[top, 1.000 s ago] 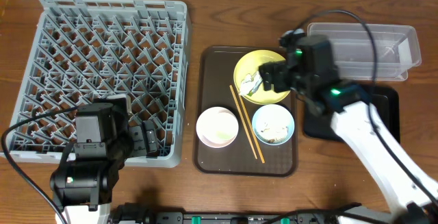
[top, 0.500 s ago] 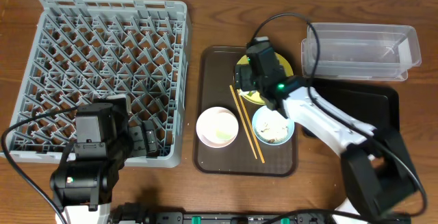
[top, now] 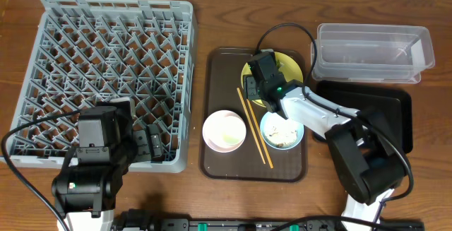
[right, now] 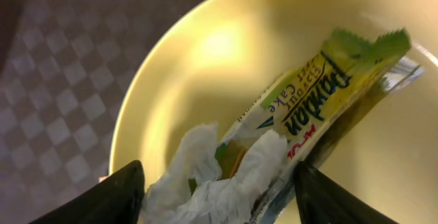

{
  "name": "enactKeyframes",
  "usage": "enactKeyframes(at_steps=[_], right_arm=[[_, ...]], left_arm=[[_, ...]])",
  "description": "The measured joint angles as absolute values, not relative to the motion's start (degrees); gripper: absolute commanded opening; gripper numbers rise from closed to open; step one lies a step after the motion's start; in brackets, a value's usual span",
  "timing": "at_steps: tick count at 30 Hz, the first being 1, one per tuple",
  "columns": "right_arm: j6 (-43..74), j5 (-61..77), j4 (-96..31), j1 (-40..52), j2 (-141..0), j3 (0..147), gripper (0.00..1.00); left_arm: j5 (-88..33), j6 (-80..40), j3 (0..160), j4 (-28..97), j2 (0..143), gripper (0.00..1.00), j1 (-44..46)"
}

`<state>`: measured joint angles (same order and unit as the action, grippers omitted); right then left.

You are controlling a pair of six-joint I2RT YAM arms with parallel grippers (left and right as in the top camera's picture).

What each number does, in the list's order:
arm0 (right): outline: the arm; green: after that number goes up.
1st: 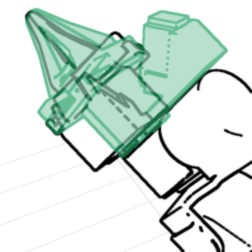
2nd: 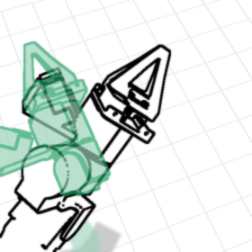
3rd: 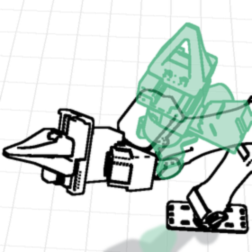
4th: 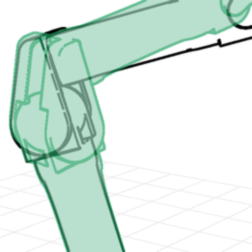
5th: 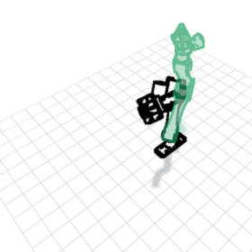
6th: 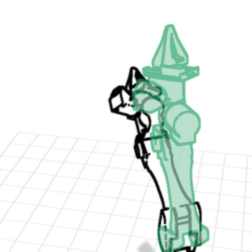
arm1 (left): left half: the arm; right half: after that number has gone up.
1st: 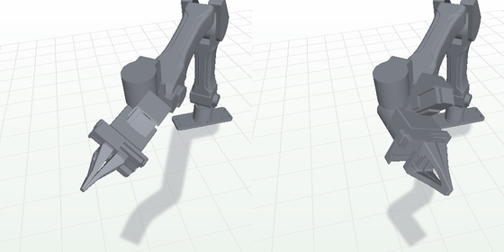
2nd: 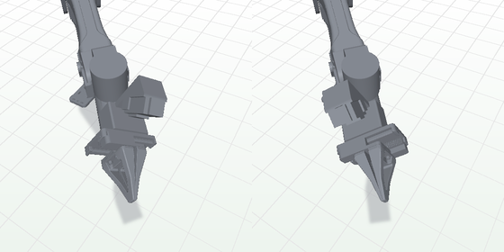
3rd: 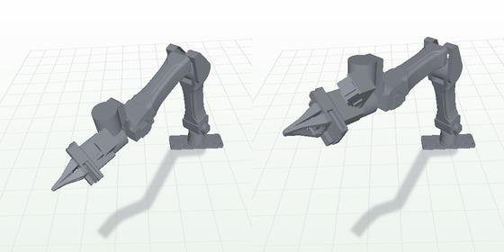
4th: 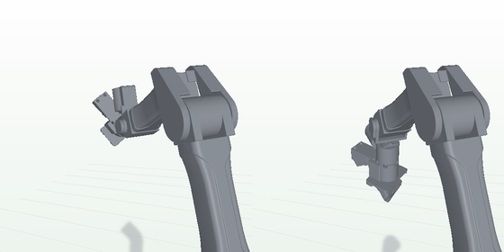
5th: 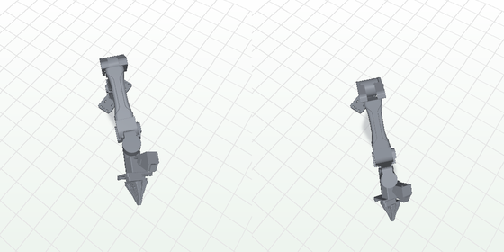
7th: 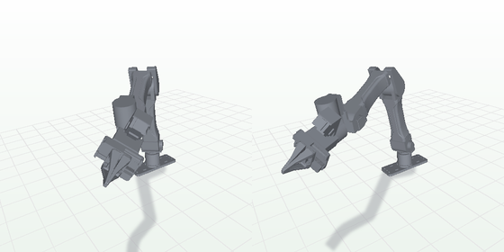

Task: Sort waste into correct bins and load items into the dishwasher
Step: 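Carry the wrapper and tissue with the right gripper into the clear bin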

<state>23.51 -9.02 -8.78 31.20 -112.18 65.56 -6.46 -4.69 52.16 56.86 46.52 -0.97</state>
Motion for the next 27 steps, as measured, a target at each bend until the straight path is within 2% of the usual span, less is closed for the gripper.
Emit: enactKeyframes(at_steps=[2, 8, 16, 22, 27], right_arm=[[23.81, -8.82, -8.95, 31.20, -112.64, 65.58, 0.35], [24.01, -8.62, -11.70, 31.20, -112.86, 65.65, 0.02], [24.32, -9.04, -18.28, 29.74, -106.34, 65.67, 0.01], [24.84, -12.36, -19.33, 23.81, -93.56, 65.84, 0.01], [30.92, -18.31, -19.77, 16.67, -89.12, 66.19, 0.01]], left_arm=[[-6.46, -4.69, 52.16, 56.88, 46.52, 0.91, -0.97], [-6.46, -4.69, 52.16, 57.04, 46.52, 0.91, -0.97], [-6.46, -4.69, 52.18, 57.25, 46.52, 0.90, -0.97], [-6.46, -4.69, 52.23, 57.28, 46.52, 0.90, -0.97], [-6.46, -4.69, 52.23, 57.30, 46.52, 0.90, -0.97]])
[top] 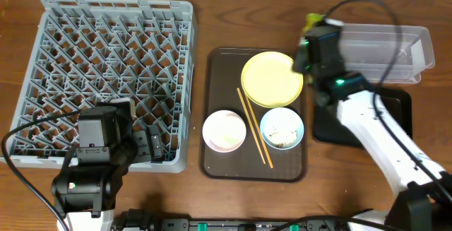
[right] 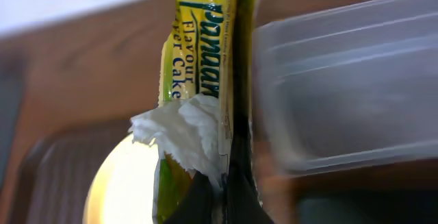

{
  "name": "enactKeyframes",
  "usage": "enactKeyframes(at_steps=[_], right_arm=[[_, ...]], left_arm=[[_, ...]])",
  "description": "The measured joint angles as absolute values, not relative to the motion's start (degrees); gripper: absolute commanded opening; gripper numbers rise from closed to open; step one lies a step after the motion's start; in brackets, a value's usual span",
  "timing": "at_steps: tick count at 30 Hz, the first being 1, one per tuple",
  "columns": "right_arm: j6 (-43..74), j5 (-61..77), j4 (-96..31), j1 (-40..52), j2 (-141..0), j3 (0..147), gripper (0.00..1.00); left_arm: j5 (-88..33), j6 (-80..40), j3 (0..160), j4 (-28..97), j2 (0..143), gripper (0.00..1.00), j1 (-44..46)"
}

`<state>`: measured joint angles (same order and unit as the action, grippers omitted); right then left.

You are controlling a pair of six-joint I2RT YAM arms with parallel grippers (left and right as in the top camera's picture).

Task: Sort waste into correct bins and load items into the dishwasher
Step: 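Carry the wrapper and tissue with the right gripper into the clear bin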

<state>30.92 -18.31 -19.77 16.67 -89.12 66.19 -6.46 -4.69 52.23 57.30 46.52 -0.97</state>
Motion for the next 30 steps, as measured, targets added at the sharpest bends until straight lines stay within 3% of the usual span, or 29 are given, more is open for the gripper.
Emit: enactKeyframes(at_steps=[8, 10, 12, 13, 21, 25, 30], right_arm=[[42.39, -21.37, -16.84, 5.08, -92.18, 66.22, 0.01], [44.05, -21.50, -15.57, 3.49, -93.38, 66.22, 0.07], [45.60, -21.30, -14.17, 2.09, -94.89, 66.22, 0.16], [46.00, -21.15, -13.67, 1.56, -95.68, 66.22, 0.27], [44.95, -20.14, -11.16, 0.16, -98.61, 66.19, 0.61], [36.73, -17.28, -11.05, 0.16, -96.99, 66.22, 0.60], [24.12, -2.83, -20.10, 0.32, -86.80, 66.22, 0.62]], left_arm=[[-6.46, -4.69, 52.23, 57.32, 46.52, 0.91, -0.97], [-6.46, -4.69, 52.23, 57.30, 46.52, 0.90, -0.97], [-6.46, -4.69, 52.23, 57.32, 46.52, 0.90, -0.97], [-6.46, -4.69, 52.23, 57.32, 46.52, 0.90, -0.97], [-6.46, -4.69, 52.23, 57.34, 46.52, 0.90, -0.97], [-6.46, -4.69, 52.23, 57.39, 46.52, 0.91, -0.97], [-6.44, -4.69, 52.25, 57.43, 46.63, 0.90, -0.97]])
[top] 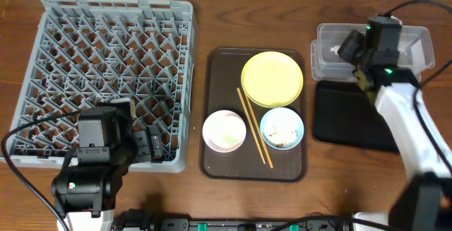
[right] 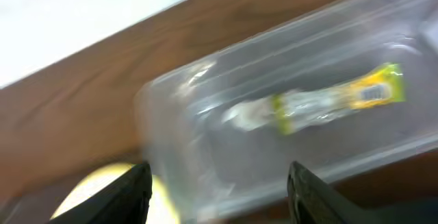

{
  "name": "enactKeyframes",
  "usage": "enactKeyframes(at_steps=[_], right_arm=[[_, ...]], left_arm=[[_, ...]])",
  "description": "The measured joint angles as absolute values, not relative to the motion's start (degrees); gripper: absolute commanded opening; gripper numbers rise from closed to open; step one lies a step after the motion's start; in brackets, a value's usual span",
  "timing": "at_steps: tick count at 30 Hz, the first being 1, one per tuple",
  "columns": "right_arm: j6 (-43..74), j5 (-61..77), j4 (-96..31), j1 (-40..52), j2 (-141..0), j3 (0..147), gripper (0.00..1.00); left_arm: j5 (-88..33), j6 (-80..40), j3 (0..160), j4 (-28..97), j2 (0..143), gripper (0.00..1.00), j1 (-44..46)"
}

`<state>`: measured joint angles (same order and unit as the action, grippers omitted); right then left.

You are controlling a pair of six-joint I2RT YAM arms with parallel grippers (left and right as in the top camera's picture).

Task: Sort waste into correct bins and load items into the dishwasher
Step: 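Carry the wrapper and tissue with the right gripper into the clear bin, then grasp the light-blue rice bowl with the right gripper and lift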

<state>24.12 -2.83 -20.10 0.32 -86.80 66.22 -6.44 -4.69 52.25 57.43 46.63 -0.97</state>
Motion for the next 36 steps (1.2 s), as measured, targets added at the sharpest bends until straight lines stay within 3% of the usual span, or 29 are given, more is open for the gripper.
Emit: enactKeyframes(at_steps=[5, 10, 19, 24, 29, 36], right_arm=[[15.77, 8.99, -37.01, 3.49, -75.66, 66.81, 0.65], [9.61, 13.37, -49.25, 11.18, -74.56, 66.74, 0.64], [4.38, 14.20, -48.62, 24.75, -78.83, 63.88, 0.50], [4.69, 12.84, -46.39, 30.30, -84.20, 61.80, 0.50], [6.63, 11.51, -43.59, 34.68, -90.32, 59.94, 0.43], [11.79, 6.04, -41.01, 37.45, -97.32, 59.59, 0.15]], left_arm=[[-6.46, -4.69, 52.34, 57.47, 46.74, 0.91, -0.97], [-6.46, -4.69, 52.40, 57.45, 46.78, 0.91, -0.97], [-6.46, -4.69, 52.40, 57.45, 46.78, 0.90, -0.97], [-6.46, -4.69, 52.40, 57.45, 46.76, 0.91, -0.97], [-6.46, -4.69, 52.42, 57.45, 46.78, 0.91, -0.97], [-6.46, -4.69, 52.42, 57.45, 46.78, 0.90, -0.97]])
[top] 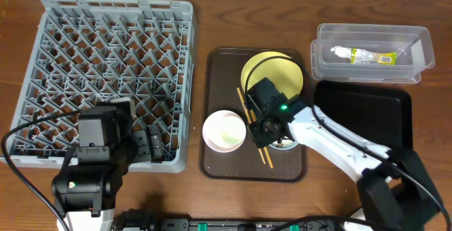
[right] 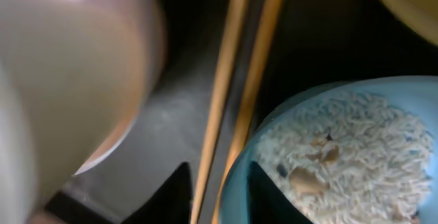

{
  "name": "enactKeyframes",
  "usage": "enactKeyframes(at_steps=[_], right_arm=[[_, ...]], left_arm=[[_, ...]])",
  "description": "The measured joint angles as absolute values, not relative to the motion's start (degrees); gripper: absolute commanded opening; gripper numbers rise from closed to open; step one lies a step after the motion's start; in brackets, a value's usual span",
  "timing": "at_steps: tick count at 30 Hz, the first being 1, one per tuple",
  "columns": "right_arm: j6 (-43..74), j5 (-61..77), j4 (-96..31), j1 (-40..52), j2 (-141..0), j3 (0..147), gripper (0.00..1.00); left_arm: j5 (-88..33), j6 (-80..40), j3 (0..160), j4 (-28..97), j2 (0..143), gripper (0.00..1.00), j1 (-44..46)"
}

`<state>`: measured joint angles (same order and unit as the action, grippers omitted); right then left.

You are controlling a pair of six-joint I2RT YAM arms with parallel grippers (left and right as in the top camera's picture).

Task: Sort waste into correct bins and load items into the dishwasher
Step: 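Grasp the light-blue rice bowl with the right gripper and lift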

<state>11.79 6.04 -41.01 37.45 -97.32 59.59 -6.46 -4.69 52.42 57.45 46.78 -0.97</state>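
Note:
My right gripper (top: 263, 133) is low over the brown tray (top: 219, 68). In the right wrist view its fingers (right: 179, 191) straddle the two wooden chopsticks (right: 229, 80) and the rim of the blue bowl (right: 301, 95) of rice leftovers, with a narrow gap still between them, so the right gripper (right: 219, 177) is open. The white bowl (top: 224, 131) sits just left of it and the yellow plate (top: 275, 72) behind. The yellow wrapper and tissue (top: 364, 56) lie in the clear bin (top: 424, 54). My left gripper (top: 150, 145) rests by the rack's near edge.
The grey dish rack (top: 106, 61) fills the left side of the table. A black tray (top: 367, 107) lies at the right, in front of the clear bin. The right arm's white link crosses from the black tray to the brown tray.
My right gripper has left the clear bin at the back right and now sits low over the chopsticks and blue bowl on the brown tray. The wrapper stays in the bin.
My right gripper stood open around the wrapper and tissue on the yellow plate. Then it held them, shut, beside the clear bin. After that it was open above the bin with the wrapper lying inside. Now it is back at the tray, straddling the chopsticks.

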Motion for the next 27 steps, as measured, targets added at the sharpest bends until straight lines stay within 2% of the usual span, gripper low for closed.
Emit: enactKeyframes(at_steps=[2, 5, 11, 21, 27], right_arm=[[13.39, 5.06, -40.16, 37.65, -98.76, 59.55, 0.11], [15.07, 4.21, -39.86, 37.65, -99.59, 59.53, 0.10], [16.99, 1.98, -39.55, 38.15, -100.07, 59.53, 0.01], [18.92, -0.16, -40.64, 38.15, -99.18, 59.99, 0.01], [18.87, 0.38, -43.53, 36.14, -92.09, 61.43, 0.01]], left_arm=[[-6.46, -4.69, 52.42, 57.45, 46.78, 0.90, -0.97], [-6.46, -4.69, 52.42, 57.45, 46.78, 0.90, -0.97], [-6.46, -4.69, 52.42, 57.45, 46.78, 0.91, -0.97], [-6.46, -4.69, 52.42, 57.45, 46.78, 0.91, -0.97], [-6.46, -4.69, 52.42, 57.47, 46.78, 0.91, -0.97]])
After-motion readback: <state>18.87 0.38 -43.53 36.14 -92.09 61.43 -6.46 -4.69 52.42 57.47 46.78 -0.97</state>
